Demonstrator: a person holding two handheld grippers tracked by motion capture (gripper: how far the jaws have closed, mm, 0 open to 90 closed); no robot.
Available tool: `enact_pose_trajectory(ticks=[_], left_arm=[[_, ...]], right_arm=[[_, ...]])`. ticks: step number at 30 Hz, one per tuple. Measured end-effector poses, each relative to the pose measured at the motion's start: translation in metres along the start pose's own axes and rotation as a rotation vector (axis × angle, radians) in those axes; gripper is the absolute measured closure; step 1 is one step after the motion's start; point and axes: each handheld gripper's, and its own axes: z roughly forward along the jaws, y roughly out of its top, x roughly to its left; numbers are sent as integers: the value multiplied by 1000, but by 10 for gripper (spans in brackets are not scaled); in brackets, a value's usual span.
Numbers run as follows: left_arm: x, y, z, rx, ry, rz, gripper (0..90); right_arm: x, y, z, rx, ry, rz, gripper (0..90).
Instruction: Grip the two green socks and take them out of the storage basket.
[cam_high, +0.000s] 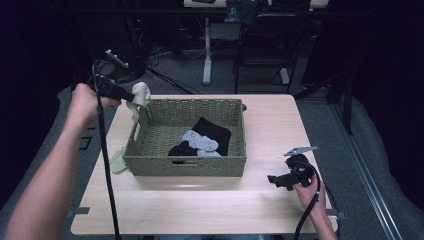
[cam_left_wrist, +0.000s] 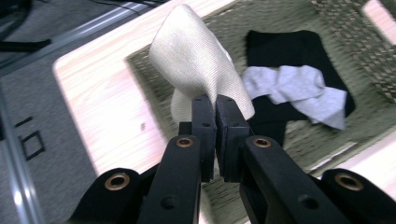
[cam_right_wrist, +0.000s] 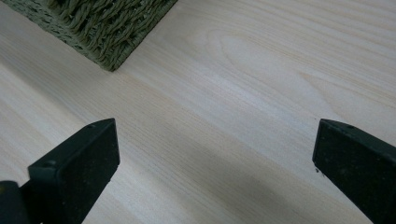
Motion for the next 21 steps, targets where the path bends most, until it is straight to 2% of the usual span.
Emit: enact_pose_trajectory(ticks=[3, 4, 8, 11, 12, 13, 15, 17, 18, 19, 21], left_arm=[[7, -7, -5, -3, 15, -20, 878], [15, -14, -8, -4, 28, -44, 878], [30, -30, -12, -4, 49, -83, 878], [37, -38, -12, -7, 66, -101, 878], [42, -46, -11, -13, 93, -108, 879], [42, -46, -11, -13, 93, -108, 879], [51, -59, -7, -6, 111, -131, 879], [54, -63, -5, 3, 112, -136, 880], [58, -72, -1, 7, 116, -155, 880], [58, -72, -1, 7, 116, -155, 880], [64, -84, 6, 17, 114, -180, 880]], right_arm=[[0, 0, 0, -3, -2, -3, 0], [0, 0, 0, -1, -1, -2, 0], [0, 0, 0, 2, 0, 2, 0], [0, 0, 0, 0, -1, 0, 0], [0, 0, 1, -2, -2, 2, 0], [0, 0, 1, 1, 1, 3, 0], [0, 0, 1, 3, -1, 1, 0], [1, 1, 1, 3, 2, 3, 0], [1, 1, 1, 3, 2, 2, 0], [1, 1, 1, 3, 2, 2, 0], [1, 1, 1, 2, 2, 3, 0]])
